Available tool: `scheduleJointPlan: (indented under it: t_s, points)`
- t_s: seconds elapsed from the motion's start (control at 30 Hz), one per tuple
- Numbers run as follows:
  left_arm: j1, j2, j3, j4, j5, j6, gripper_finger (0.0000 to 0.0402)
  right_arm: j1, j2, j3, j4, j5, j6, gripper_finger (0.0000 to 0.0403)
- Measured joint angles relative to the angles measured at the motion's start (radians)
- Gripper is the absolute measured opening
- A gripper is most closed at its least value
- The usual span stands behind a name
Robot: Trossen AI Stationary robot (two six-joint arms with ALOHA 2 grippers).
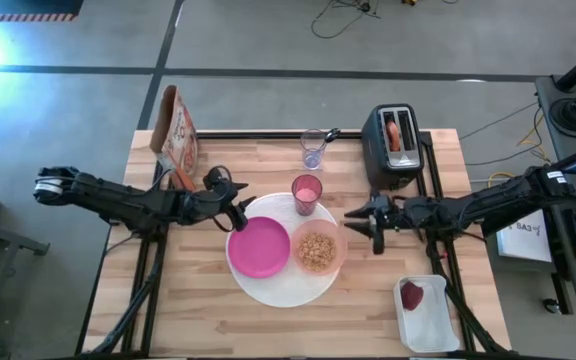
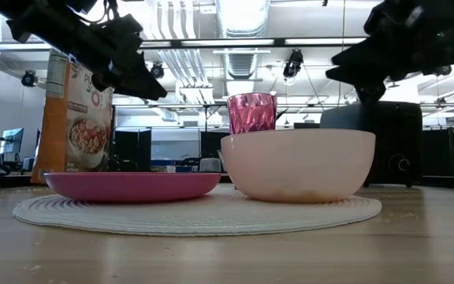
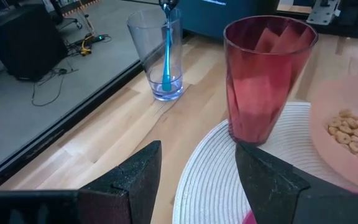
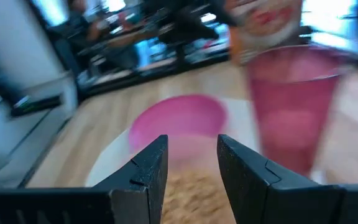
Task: Arrange a breakfast setting
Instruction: Put the bagel from the black toaster on the pink plate on the white mat
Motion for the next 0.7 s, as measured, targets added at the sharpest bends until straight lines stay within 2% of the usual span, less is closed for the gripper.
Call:
scheduleJointPlan:
  t_s: [0.13, 0.27, 0.43, 0.5, 0.57, 0.7]
  points:
    - [0.0, 0.0, -0.001, -0.011, -0.001, 0.002, 0.019, 0.0, 0.0, 0.0, 0.019, 0.038, 0.029, 0.0128]
    - [0.0, 0.0, -0.001, -0.011, 0.0, 0.0, 0.019, 0.0, 0.0, 0.0, 0.053, 0.071, -0.023, 0.0128]
    - [0.0, -0.002, -0.001, -0.011, 0.009, -0.013, 0.019, -0.01, -0.006, 0.031, 0.042, 0.368, 0.001, 0.0128]
    - [0.0, -0.002, -0.002, -0.012, 0.017, -0.013, 0.019, -0.034, -0.016, 0.074, -0.058, 0.399, 0.002, 0.0128]
    - [0.0, -0.002, -0.002, -0.012, 0.029, -0.014, 0.019, -0.073, -0.022, 0.142, -0.229, 0.4, 0.029, 0.0128]
    - [0.0, -0.003, -0.002, -0.015, 0.053, -0.014, 0.019, -0.2, -0.012, 0.338, -0.718, 0.458, 0.224, 0.0128]
